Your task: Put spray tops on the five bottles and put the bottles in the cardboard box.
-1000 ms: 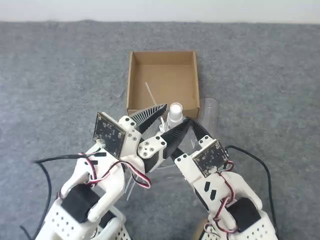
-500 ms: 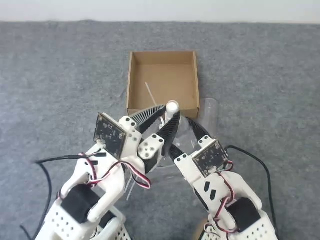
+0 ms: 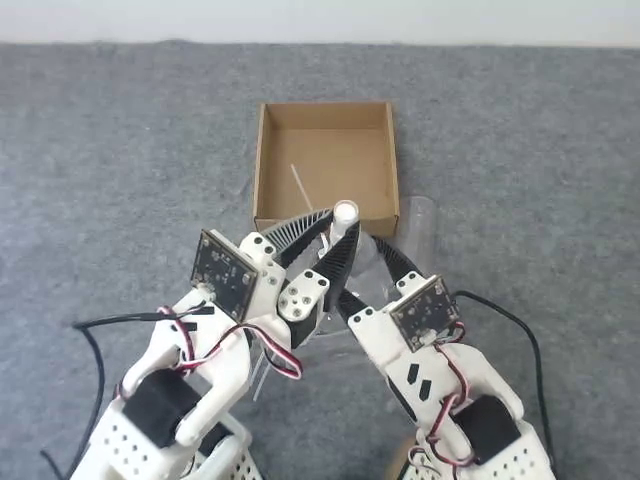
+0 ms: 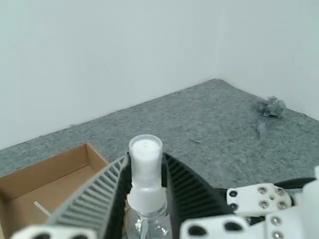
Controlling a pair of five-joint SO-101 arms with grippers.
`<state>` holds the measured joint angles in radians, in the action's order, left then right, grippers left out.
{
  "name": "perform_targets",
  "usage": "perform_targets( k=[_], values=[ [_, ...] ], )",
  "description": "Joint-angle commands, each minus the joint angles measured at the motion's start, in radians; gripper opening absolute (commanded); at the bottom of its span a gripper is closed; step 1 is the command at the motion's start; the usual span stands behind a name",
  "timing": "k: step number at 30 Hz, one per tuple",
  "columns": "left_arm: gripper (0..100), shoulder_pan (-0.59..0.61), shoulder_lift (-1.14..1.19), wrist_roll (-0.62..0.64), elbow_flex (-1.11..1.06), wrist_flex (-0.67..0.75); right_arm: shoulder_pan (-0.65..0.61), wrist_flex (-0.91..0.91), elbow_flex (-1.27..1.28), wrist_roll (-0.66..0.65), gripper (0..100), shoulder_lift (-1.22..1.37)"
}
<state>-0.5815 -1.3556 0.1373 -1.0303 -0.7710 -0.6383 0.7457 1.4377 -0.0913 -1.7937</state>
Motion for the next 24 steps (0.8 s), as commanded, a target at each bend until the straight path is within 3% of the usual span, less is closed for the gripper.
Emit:
perform_targets(
  k=[1,9,19,24],
  values=[
    [1,0.005,-0.015,0.029,0.005,0.003,0.018,-0.044,-0.052,0.034,0.7,-0.022],
    [1,-0.097,-0.015,0.025,-0.048,0.035,0.073,-0.084,-0.052,0.064,0.7,-0.022],
    [2,-0.103,-0.015,0.023,-0.065,0.061,0.082,-0.081,-0.052,0.061,0.7,-0.022],
    [11,-0.1,-0.015,0.028,-0.065,0.06,0.093,-0.077,-0.051,0.057,0.7,-0.022]
  ],
)
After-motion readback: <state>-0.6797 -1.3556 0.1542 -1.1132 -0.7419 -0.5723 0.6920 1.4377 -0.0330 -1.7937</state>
